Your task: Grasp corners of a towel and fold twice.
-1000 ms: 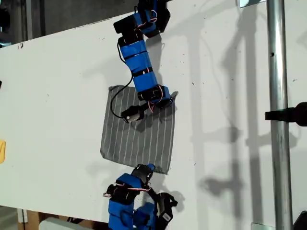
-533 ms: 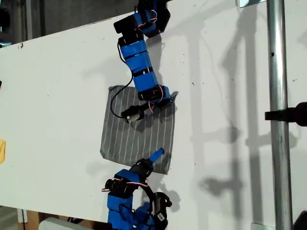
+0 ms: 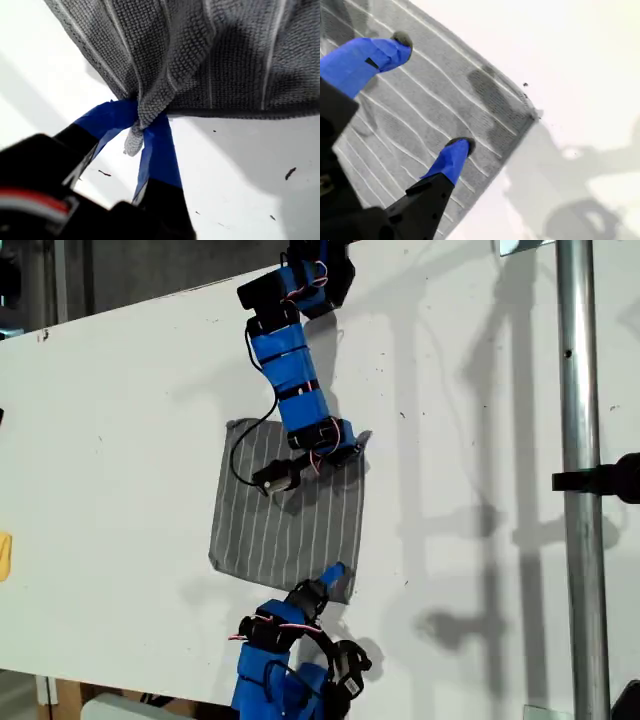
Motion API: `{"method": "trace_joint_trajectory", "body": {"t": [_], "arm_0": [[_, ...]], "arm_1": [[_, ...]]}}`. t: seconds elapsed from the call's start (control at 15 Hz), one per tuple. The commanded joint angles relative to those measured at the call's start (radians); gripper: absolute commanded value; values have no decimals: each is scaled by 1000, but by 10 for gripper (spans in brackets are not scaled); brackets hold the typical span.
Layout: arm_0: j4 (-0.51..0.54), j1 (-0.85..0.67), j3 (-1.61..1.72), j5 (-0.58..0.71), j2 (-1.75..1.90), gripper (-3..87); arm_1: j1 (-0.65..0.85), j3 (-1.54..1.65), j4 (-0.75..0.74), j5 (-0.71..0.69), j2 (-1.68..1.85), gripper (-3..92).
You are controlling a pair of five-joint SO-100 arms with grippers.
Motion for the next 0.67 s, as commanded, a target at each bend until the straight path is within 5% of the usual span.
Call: {"method": "trace_joint_trajectory", "body": {"t": [0.0, 0.33, 0.6], "arm_0": [[-126, 11, 107, -29, 43, 330], [-227, -14, 186, -80, -124, 338], [-281, -12, 126, -103, -357, 182]], "arm_1": [[-5, -43, 21, 3, 83, -2], [-3, -43, 35, -3, 104, -2], [-11, -40, 52, -3, 124, -2]]}}
